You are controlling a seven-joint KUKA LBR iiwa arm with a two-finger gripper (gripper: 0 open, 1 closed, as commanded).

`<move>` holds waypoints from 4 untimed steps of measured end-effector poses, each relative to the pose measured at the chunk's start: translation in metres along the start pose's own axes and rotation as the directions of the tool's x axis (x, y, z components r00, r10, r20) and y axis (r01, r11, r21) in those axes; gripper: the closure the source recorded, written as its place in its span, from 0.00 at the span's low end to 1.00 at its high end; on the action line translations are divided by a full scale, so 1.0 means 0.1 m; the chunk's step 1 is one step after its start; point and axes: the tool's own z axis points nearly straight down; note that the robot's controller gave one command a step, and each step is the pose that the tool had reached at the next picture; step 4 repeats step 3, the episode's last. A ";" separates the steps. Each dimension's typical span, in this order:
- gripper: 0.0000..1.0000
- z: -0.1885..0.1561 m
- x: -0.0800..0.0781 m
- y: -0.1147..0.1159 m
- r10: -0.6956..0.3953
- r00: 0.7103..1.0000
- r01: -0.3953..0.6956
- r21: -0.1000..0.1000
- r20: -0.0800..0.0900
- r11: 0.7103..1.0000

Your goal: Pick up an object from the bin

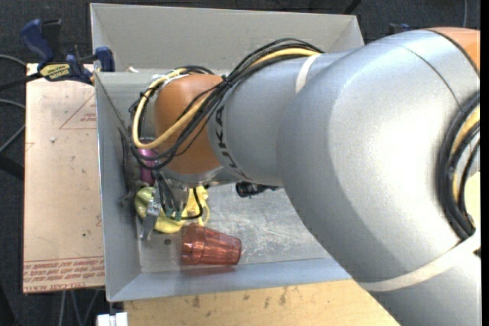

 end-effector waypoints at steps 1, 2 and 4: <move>1.00 -0.03 0.00 -0.01 0.000 1.000 0.000 0.001 0.000 1.000; 1.00 -0.15 0.02 -0.02 0.000 1.000 0.000 0.006 -0.005 1.000; 1.00 -0.37 0.02 -0.02 0.001 1.000 -0.001 0.004 -0.004 1.000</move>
Offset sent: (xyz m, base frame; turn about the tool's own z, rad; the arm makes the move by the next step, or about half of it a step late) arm 0.0000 0.0000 0.0983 0.0000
